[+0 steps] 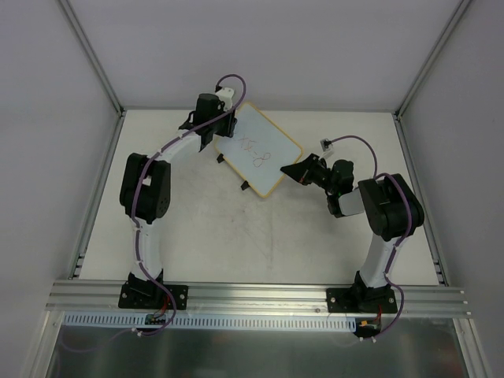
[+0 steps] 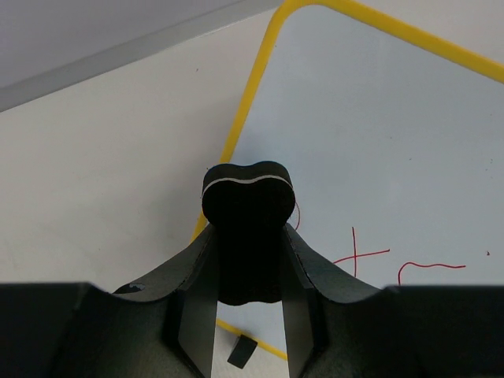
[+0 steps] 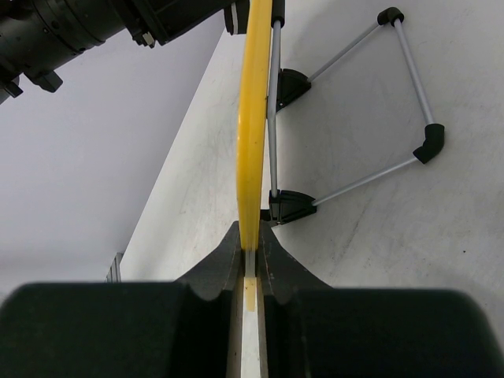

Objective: Erase the whiteboard

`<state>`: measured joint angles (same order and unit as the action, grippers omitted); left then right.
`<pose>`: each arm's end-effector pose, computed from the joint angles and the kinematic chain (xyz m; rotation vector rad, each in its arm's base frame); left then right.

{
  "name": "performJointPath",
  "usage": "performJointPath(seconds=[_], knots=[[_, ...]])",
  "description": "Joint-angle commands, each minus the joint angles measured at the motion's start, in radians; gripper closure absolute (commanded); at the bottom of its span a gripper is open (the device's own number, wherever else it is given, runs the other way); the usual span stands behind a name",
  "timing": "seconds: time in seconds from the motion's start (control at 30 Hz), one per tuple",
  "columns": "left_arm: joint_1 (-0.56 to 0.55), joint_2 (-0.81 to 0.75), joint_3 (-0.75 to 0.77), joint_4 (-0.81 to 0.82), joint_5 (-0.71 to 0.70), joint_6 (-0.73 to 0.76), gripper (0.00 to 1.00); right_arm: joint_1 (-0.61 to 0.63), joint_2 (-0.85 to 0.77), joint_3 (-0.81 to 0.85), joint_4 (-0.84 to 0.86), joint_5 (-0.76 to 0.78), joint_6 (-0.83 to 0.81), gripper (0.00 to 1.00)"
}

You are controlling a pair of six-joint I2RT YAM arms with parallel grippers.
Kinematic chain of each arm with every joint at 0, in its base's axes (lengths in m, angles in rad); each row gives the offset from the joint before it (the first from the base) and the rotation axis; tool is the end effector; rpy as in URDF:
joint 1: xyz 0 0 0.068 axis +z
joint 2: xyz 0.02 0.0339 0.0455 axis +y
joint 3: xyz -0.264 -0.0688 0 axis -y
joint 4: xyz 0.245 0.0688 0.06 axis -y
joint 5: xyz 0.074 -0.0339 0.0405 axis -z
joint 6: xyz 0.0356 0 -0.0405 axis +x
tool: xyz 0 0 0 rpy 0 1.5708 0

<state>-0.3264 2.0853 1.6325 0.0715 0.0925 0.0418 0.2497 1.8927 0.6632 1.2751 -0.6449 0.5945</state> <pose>0.4707 -0.1628 0.2494 0.4191 1.9153 -0.2778 0.3284 0.1058 0.1578 -0.2699 1.6307 1.1445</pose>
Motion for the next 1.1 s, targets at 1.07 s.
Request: performJointPath(seconds=[1.07], knots=[[-0.118,-0.044,-0.13,0.062,0.062,-0.074,1.0,0.0,-0.033,0.026,0.175,-0.029,-0.001,1.0]])
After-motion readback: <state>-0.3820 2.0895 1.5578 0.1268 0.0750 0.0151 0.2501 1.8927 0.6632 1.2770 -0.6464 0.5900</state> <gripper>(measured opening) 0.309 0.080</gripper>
